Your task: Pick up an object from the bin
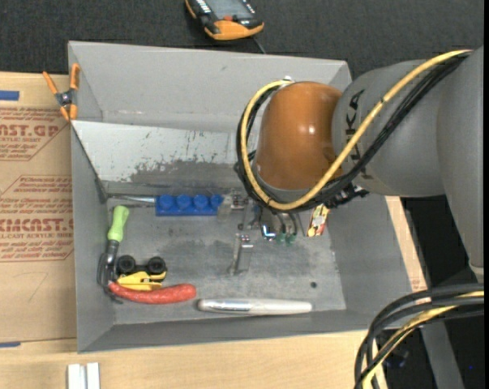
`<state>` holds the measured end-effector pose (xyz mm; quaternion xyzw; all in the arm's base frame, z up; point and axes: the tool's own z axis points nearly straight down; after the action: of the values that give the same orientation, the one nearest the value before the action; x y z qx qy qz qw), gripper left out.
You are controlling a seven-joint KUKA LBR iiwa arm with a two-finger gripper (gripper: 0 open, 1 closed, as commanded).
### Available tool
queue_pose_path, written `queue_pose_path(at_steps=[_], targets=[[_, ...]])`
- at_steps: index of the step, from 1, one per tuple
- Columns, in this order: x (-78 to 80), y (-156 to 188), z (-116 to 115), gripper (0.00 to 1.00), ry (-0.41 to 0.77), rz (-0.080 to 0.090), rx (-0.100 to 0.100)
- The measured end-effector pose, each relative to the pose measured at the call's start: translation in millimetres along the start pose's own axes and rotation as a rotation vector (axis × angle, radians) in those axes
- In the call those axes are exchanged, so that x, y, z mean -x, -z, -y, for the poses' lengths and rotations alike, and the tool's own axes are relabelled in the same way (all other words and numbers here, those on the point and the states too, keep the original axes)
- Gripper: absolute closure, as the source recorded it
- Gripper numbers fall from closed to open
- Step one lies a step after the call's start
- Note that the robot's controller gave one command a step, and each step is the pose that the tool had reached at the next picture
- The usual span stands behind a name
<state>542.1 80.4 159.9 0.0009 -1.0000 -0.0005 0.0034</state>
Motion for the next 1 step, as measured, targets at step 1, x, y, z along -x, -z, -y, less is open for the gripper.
queue_pose_path(at_steps=[1], targets=[[1.8,4.6,0.5,0.0,-0.002,0.008,0.001]])
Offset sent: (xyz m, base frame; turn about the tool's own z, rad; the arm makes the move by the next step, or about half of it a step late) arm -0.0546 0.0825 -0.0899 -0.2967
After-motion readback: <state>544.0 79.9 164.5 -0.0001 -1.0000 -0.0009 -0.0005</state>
